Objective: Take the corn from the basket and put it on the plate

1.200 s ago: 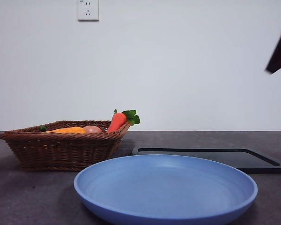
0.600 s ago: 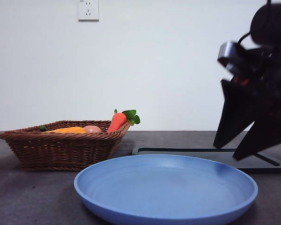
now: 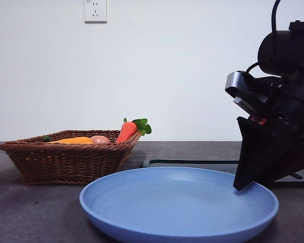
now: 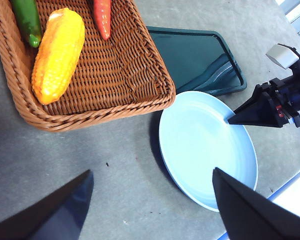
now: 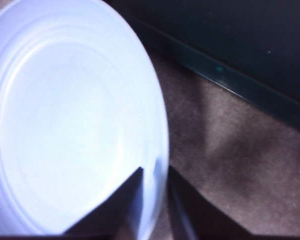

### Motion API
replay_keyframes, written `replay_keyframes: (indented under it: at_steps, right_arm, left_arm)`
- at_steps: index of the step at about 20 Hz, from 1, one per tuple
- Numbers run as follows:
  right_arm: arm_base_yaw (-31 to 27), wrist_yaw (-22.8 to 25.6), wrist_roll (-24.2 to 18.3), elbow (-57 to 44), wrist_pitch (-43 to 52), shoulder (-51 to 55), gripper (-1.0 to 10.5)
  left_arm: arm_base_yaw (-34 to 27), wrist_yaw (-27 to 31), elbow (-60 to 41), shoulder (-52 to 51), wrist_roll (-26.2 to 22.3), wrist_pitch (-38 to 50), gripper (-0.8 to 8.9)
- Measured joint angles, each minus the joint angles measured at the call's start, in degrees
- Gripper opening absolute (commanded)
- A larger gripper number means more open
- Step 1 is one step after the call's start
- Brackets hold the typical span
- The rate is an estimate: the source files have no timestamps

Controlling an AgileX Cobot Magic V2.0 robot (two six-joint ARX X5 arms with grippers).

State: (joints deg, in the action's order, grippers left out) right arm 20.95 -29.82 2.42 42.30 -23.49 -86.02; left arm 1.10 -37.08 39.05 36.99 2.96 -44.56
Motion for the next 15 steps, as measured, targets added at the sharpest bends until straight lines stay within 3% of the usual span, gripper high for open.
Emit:
replay_keyframes:
  at_steps: [7, 15]
  right_arm:
    - [0.0, 0.3, 2.6, 2.3, -1.2, 0.4, 0.0]
    - [-0.1, 2.4, 1.9, 16.7, -14.1, 7.7, 0.0]
  left_arm:
    - [2.3, 0.2, 1.1, 2.5, 0.0, 0.2, 3.88]
    - [8.7, 11.0, 5.1, 12.9, -0.4, 7.6, 3.88]
